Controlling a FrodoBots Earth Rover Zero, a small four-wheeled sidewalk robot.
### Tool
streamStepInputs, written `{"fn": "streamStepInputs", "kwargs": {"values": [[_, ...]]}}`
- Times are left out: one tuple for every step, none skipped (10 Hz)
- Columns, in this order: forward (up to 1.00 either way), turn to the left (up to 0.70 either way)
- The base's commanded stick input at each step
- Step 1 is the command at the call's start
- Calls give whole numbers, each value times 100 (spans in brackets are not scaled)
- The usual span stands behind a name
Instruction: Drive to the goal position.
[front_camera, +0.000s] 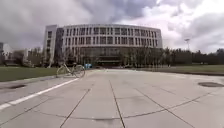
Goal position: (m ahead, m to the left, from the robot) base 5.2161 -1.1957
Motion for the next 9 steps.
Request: {"fn": "streamStepInputs", "kwargs": {"values": [[70,0],[70,0],[70,0],[70,0],[70,0],[70,0],[70,0],[70,0],[70,0]]}}
